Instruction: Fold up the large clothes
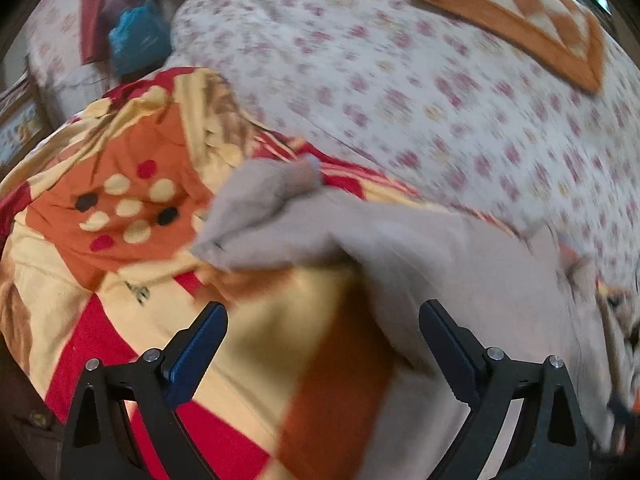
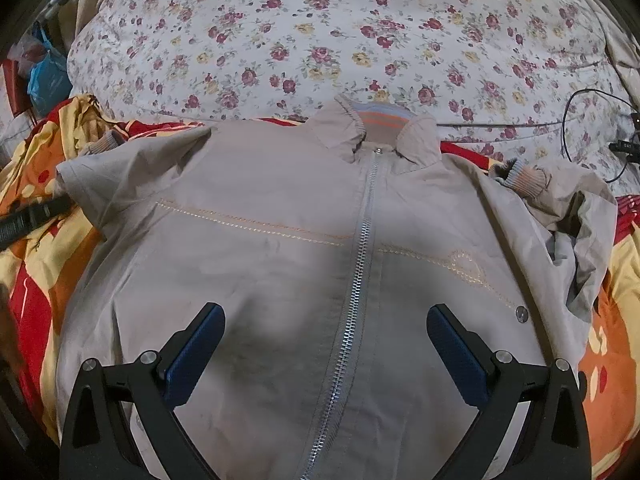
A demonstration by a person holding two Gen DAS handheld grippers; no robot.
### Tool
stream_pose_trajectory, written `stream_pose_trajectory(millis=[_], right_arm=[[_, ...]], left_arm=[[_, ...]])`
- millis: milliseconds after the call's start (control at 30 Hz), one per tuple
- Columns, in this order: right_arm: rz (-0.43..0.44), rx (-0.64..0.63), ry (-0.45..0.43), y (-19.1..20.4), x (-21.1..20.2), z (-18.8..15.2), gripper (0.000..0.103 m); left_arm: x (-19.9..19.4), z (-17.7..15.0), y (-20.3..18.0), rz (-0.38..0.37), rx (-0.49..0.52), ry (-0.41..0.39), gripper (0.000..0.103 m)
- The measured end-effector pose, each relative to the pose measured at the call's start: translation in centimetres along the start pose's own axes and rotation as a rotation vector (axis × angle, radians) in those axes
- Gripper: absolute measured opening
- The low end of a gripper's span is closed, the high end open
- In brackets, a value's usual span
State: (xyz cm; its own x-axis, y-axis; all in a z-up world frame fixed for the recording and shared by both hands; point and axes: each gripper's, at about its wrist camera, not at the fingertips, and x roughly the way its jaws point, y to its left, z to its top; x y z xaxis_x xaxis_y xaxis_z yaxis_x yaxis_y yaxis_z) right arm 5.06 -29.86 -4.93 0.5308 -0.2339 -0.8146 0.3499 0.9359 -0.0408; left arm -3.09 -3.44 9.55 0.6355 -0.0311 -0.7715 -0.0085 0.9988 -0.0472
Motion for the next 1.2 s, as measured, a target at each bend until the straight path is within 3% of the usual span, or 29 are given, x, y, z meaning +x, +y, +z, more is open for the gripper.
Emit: stream_pose_trajectory(millis=[200, 267, 333, 433, 533, 567, 633, 667, 733, 767, 867, 1000, 1200], right_arm=[[0.029, 0.007, 0.005, 0.0, -0.1, -0.1, 0.102], [0.035, 0.0, 0.014, 0.2, 0.1, -0.2, 0.102], [0.043, -0.006, 0.027, 0.3, 0.4, -0.3, 0.102], [0.045, -0.012, 0.042, 0.2, 0.8, -0.4, 0.102], [0.05, 0.005, 0.056, -0.1, 1.4, -0.3, 0.102], [0.053, 0.012, 0.059, -0.1, 1.7, -0.3, 0.102], [0.054, 0.018, 0.062, -0.2, 1.9, -0.3, 0.102], [0.055, 0.017, 0.064, -0.1, 2.0, -0.3, 0.102], [0.054, 0.012, 0.066, -0.1, 2.1, -0.4, 0.102], [0.052, 0.01, 0.067, -0.2, 2.1, -0.5, 0.102], [0.047, 0.02, 0.056, -0.8, 1.6, -0.6, 0.102], [0.053, 0.066, 0.04, -2.3, 1.0, -0.6, 0.102], [0.056, 0.129, 0.004, -4.6, -0.9, -0.9, 0.102]], left_arm=[[4.9, 4.1, 2.0, 0.123, -0.001, 0.014, 0.097], [7.2, 5.2, 2.3, 0.149, -0.002, 0.045, 0.093], [9.5, 6.3, 2.8, 0.17, -0.018, 0.087, 0.08], [12.0, 7.3, 3.5, 0.162, -0.053, 0.108, 0.08], [15.3, 7.7, 3.9, 0.196, -0.007, 0.173, 0.077], [16.2, 7.8, 4.0, 0.211, 0.008, 0.178, 0.074], [17.6, 7.7, 4.4, 0.202, 0.015, 0.194, 0.048], [18.0, 7.7, 4.7, 0.194, 0.002, 0.2, 0.041], [18.2, 7.8, 5.7, 0.158, -0.052, 0.192, 0.011], [17.9, 8.0, 6.3, 0.139, -0.072, 0.175, 0.008], [15.0, 8.6, 6.5, 0.054, -0.094, 0.107, 0.005], [9.2, 9.7, 4.7, -0.133, -0.084, 0.046, 0.004], [1.2, 9.7, -2.2, -0.42, 0.005, -0.005, 0.004]])
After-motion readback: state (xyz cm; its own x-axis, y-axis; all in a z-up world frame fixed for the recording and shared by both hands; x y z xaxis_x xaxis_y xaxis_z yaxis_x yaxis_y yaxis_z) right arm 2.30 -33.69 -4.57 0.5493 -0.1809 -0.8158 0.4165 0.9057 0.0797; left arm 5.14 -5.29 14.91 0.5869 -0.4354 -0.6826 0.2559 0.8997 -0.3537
